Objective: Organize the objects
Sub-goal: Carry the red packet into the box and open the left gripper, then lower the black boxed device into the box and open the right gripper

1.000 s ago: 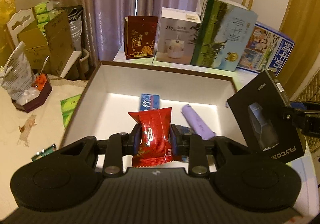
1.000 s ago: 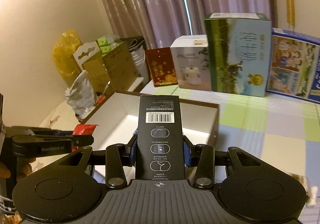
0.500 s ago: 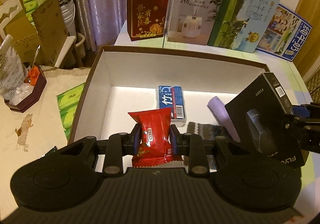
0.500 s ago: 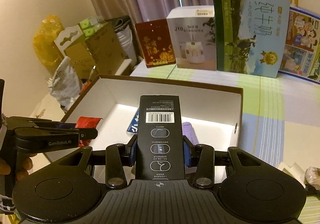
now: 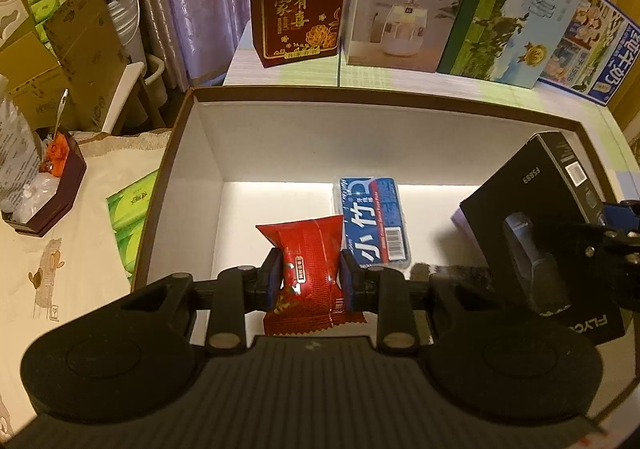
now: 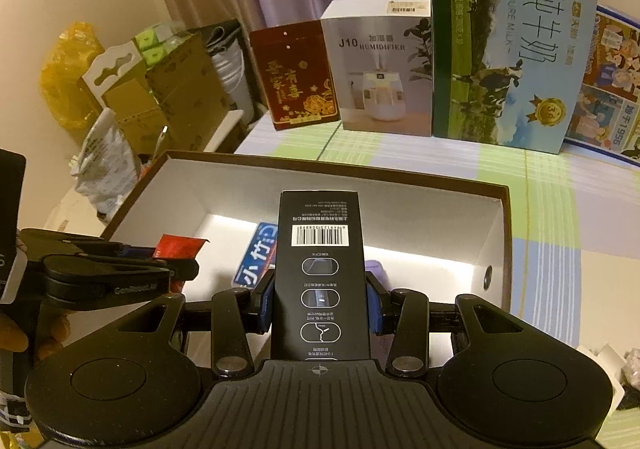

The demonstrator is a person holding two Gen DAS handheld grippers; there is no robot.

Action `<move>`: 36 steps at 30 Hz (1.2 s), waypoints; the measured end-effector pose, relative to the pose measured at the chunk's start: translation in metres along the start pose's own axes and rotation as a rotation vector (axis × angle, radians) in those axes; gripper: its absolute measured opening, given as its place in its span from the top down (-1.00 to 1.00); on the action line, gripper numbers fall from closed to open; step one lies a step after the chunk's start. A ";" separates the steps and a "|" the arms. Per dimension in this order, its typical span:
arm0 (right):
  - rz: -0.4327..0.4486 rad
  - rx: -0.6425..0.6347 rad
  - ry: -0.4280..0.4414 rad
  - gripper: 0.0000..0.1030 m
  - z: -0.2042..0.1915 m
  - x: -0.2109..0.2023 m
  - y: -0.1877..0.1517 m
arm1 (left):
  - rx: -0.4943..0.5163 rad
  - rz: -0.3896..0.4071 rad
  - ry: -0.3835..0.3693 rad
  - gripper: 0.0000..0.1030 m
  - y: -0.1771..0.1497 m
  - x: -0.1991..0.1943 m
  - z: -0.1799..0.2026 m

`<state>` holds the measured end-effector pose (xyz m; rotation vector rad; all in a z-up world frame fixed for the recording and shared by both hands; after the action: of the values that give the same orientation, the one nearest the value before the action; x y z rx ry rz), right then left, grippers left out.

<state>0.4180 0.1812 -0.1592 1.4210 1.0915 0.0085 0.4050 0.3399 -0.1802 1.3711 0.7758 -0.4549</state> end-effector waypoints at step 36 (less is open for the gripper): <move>0.045 0.002 0.009 -0.44 0.003 0.011 0.008 | -0.014 0.031 0.034 -0.36 0.002 -0.015 -0.004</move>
<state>0.4307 0.1870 -0.1608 1.4480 1.0667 0.0464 0.3954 0.3420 -0.1685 1.3791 0.7831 -0.4027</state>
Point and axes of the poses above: each gripper's, at about its wrist camera, not at the fingertips, and x roughly the way its jaws point, z to its right, y to its top, the point moved 10 cm from there along x, roughly the way its jaws point, and after that the axes turned 13 degrees about z, right-handed, at the moved point
